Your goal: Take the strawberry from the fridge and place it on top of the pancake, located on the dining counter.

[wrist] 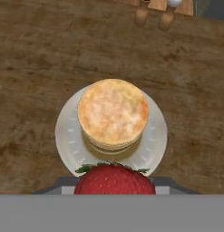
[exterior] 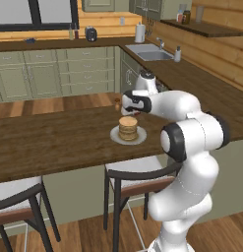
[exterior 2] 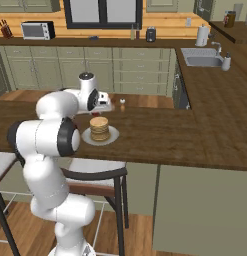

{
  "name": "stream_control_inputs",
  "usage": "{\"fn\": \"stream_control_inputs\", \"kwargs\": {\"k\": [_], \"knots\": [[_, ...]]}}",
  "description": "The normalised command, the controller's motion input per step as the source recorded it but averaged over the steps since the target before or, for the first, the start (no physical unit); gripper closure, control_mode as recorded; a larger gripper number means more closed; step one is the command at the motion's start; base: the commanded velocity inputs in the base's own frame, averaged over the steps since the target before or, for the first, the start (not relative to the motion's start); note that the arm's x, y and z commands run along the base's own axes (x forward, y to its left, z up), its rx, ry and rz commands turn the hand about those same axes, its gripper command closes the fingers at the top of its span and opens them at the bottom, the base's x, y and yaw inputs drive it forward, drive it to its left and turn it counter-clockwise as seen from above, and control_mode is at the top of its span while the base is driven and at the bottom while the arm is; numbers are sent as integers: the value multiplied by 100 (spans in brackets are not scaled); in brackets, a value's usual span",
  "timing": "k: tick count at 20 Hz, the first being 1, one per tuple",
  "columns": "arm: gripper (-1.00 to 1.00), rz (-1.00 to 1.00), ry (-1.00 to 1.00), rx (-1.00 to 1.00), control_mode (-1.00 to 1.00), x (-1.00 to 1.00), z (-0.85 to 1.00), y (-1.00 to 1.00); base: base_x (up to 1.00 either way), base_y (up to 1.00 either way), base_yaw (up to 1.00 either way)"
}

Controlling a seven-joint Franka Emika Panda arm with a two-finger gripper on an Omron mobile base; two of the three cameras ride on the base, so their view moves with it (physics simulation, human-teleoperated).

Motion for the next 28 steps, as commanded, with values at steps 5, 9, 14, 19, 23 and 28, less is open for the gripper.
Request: {"fn": "stream_control_inputs", "kwargs": {"k": [5, 9, 14, 19, 23, 28], "knots": [[100, 0, 12, -3, -100, 60, -32, 5, 0, 0, 0], [100, 0, 4, -2, -100, 35, -18, 15, 0, 0, 0], [100, 0, 3, -3, -100, 11, -23, 17, 0, 0, 0], [100, 0, 8, 0, -100, 12, -36, -1, 0, 0, 0], [100, 0, 4, 0, -100, 10, -38, -9, 0, 0, 0], [100, 0, 0, 0, -100, 34, -15, -1, 0, 0, 0]]}}
